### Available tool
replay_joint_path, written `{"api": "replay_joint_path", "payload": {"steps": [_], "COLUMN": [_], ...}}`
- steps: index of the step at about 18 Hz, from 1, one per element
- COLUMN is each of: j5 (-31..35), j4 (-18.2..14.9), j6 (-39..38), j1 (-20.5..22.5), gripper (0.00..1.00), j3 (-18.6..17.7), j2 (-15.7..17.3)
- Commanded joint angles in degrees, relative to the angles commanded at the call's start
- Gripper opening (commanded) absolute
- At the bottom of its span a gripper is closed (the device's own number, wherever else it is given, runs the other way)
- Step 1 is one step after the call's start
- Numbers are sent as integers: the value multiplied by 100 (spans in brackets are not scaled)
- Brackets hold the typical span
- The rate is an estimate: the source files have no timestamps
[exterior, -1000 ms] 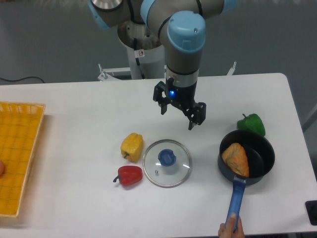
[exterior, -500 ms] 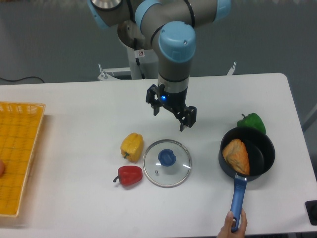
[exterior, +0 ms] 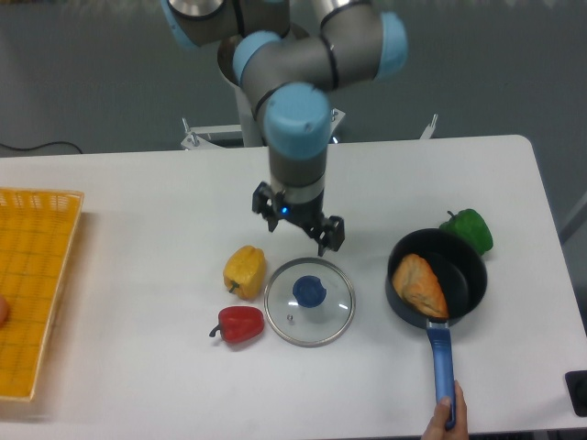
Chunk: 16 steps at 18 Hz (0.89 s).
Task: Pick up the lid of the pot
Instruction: 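Move the open gripper down toward the blue knob of the glass lid, then lower the gripper around the blue knob of the glass lid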
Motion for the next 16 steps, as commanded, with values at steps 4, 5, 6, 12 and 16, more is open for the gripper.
{"api": "replay_joint_path", "payload": {"steps": [4,5,6,12,16], "j5": [44,35,26,79,114], "j4": [176,176,176,202,193], "j6": [-53,-149,-280,-320,1252], "j1": [78,149,219,290,264], "gripper": [100,100,100,100,100], "j3": [96,114,97,157,351], "j2": [-167,-159,-159,-185,-246]}}
